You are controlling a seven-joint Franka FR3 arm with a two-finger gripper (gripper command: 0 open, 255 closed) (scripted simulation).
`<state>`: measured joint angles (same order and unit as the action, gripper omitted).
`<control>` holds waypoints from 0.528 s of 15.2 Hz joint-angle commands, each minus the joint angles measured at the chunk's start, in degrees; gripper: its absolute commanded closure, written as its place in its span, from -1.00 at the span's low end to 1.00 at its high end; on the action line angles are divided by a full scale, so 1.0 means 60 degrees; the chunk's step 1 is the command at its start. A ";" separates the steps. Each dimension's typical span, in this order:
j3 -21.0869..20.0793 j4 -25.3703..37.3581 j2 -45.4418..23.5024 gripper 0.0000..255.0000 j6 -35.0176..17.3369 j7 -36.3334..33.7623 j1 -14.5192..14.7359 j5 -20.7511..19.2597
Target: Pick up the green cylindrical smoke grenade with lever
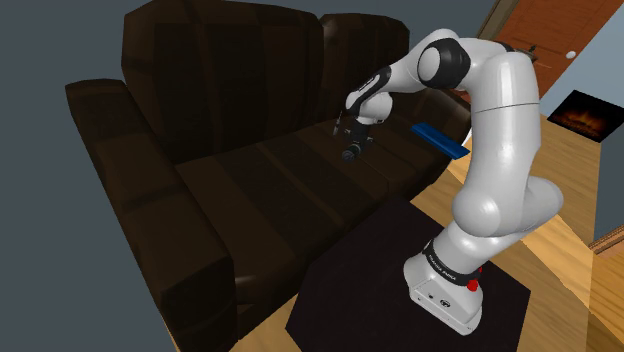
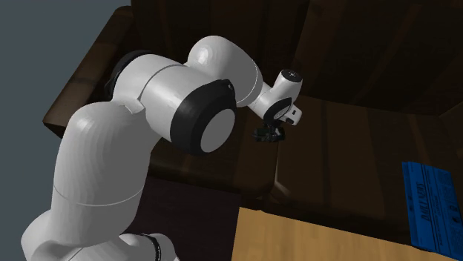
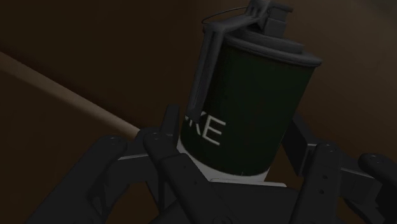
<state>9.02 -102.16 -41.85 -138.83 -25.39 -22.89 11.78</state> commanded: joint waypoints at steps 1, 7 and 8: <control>-0.0003 -0.0002 -0.0006 1.00 -0.0001 0.0002 0.0001 0.0000; 0.0050 -0.0043 0.0271 1.00 0.0235 -0.0039 0.0037 -0.0056; 0.0068 -0.0065 0.0371 1.00 0.0313 -0.0053 0.0050 -0.0076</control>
<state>9.32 -102.38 -40.27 -137.40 -25.60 -22.69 11.43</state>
